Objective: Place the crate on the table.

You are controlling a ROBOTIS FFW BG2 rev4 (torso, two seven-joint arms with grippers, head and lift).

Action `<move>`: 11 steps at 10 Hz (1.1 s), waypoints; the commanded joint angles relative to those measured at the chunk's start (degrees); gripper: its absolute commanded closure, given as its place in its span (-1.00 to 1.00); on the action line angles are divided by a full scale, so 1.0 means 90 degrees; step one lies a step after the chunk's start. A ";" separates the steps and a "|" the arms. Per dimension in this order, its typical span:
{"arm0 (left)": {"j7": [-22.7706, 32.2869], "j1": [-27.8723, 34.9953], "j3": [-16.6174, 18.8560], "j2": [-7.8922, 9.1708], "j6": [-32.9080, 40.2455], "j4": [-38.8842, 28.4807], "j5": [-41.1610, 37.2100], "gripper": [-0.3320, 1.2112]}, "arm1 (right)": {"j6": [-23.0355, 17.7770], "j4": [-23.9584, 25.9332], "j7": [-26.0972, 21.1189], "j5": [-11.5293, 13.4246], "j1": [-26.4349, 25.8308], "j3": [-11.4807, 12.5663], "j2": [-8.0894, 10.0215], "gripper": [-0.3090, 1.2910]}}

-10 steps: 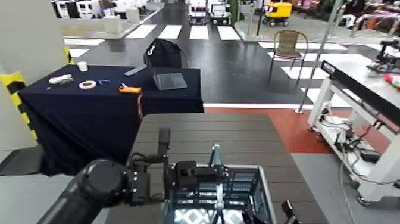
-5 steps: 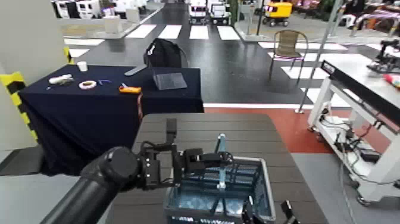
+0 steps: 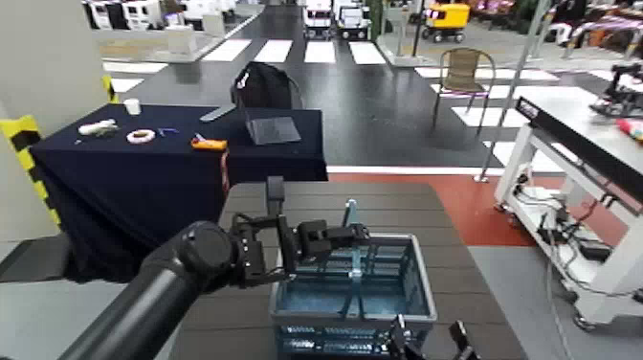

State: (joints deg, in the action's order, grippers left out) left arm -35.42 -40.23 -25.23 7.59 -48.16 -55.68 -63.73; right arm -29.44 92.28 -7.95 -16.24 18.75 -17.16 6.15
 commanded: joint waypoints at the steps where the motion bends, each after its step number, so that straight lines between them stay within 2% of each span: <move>1: 0.0000 -0.0266 -0.0136 -0.0120 0.0156 0.0552 -0.0008 0.98 | -0.0010 -0.0019 0.0004 -0.0021 -0.0033 -0.0036 0.0010 -0.44; 7: -0.0069 -0.0305 -0.0321 -0.0179 0.0263 0.0806 -0.0125 0.97 | -0.0039 -0.0039 0.0004 -0.0051 -0.0052 -0.0075 0.0010 -0.44; 8: -0.0127 -0.0286 -0.0409 -0.0189 0.0361 0.0864 -0.0184 0.90 | -0.0059 -0.0049 0.0004 -0.0051 -0.0052 -0.0075 0.0010 -0.44; 9: -0.0215 -0.0286 -0.0497 -0.0198 0.0517 0.0952 -0.0233 0.73 | -0.0078 -0.0049 0.0004 -0.0051 -0.0052 -0.0085 0.0010 -0.44; 10: -0.0244 -0.0276 -0.0517 -0.0198 0.0586 0.0981 -0.0262 0.46 | -0.0098 -0.0058 0.0004 -0.0051 -0.0052 -0.0085 0.0010 -0.44; 11: -0.0264 -0.0266 -0.0527 -0.0198 0.0634 0.0991 -0.0262 0.41 | -0.0107 -0.0058 0.0004 -0.0051 -0.0052 -0.0085 0.0010 -0.44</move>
State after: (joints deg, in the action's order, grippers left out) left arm -37.81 -42.66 -29.90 5.80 -42.75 -46.84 -66.07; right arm -30.32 91.76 -7.91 -16.70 18.28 -17.93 6.24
